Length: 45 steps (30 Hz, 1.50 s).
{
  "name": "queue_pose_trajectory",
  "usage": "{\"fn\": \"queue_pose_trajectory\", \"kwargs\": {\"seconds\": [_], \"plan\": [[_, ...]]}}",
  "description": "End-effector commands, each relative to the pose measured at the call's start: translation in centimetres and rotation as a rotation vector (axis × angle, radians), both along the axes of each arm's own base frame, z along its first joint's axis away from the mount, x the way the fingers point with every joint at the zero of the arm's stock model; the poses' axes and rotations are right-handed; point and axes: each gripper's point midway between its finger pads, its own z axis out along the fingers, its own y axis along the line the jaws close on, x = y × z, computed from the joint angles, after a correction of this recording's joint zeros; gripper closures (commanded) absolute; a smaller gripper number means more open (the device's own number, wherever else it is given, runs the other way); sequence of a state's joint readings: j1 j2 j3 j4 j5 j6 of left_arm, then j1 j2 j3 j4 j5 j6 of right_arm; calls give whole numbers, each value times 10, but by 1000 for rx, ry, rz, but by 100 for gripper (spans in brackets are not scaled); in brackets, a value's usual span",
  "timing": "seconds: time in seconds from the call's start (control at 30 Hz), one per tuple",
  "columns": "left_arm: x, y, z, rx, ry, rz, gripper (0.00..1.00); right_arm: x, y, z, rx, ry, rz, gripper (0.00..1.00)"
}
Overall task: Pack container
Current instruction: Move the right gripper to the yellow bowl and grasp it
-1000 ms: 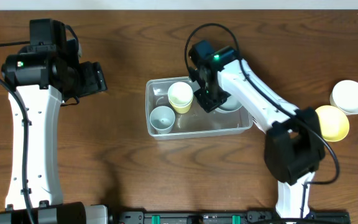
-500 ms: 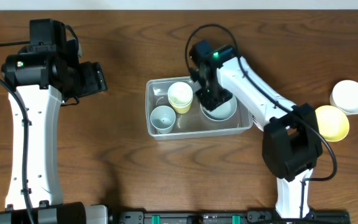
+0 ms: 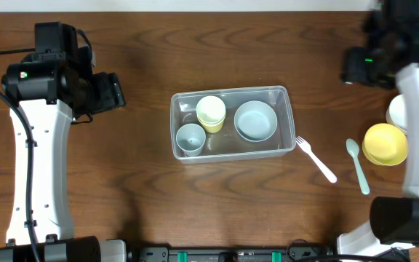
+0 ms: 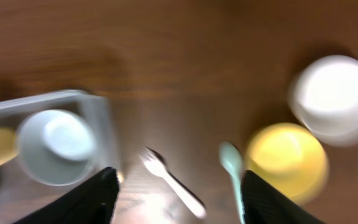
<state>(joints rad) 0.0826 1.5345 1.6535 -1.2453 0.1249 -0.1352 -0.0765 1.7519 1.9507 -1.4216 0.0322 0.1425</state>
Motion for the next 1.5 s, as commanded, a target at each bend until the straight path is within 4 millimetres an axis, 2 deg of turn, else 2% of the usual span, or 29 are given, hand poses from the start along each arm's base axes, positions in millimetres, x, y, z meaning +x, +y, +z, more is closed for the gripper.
{"fn": "queue_pose_trajectory", "kwargs": {"seconds": [0.0, 0.1, 0.27, 0.5, 0.67, 0.77, 0.97, 1.17, 1.33, 1.4, 1.47], "plan": [[-2, 1, -4, -4, 15, 12, 20, -14, -33, -37, 29, 131, -128, 30], [-3, 1, -4, -4, 17, 12, 20, -33, -64, -71, 60, 222, -250, 27], [-2, 1, -4, -4, 16, 12, 20, -52, -87, -125, 116, 301, -341, 30], [-3, 1, -4, -4, 17, 12, 20, -64, -94, -187, 123, 309, -373, 29], [-3, 1, -4, -4, 19, 12, 20, -67, -90, -215, 120, 289, -369, 34], [-3, 1, -4, -4, 19, 12, 20, -68, -90, -221, 118, 282, -369, 44], [-3, 1, -4, -4, 19, 11, 20, -70, -90, -223, 120, 287, -373, 80], [-3, 1, -4, -4, 19, 12, 20, -70, -89, -223, 121, 286, -373, 99], [-3, 1, -4, -4, 19, 12, 20, -55, -80, -216, 194, 234, -366, 99], [-3, 1, -4, -4, 19, 11, 20, -47, -77, -202, 209, 209, -352, 99], [-3, 1, -4, -4, 19, 12, 20, -37, -74, -181, 203, 170, -314, 99]]}}
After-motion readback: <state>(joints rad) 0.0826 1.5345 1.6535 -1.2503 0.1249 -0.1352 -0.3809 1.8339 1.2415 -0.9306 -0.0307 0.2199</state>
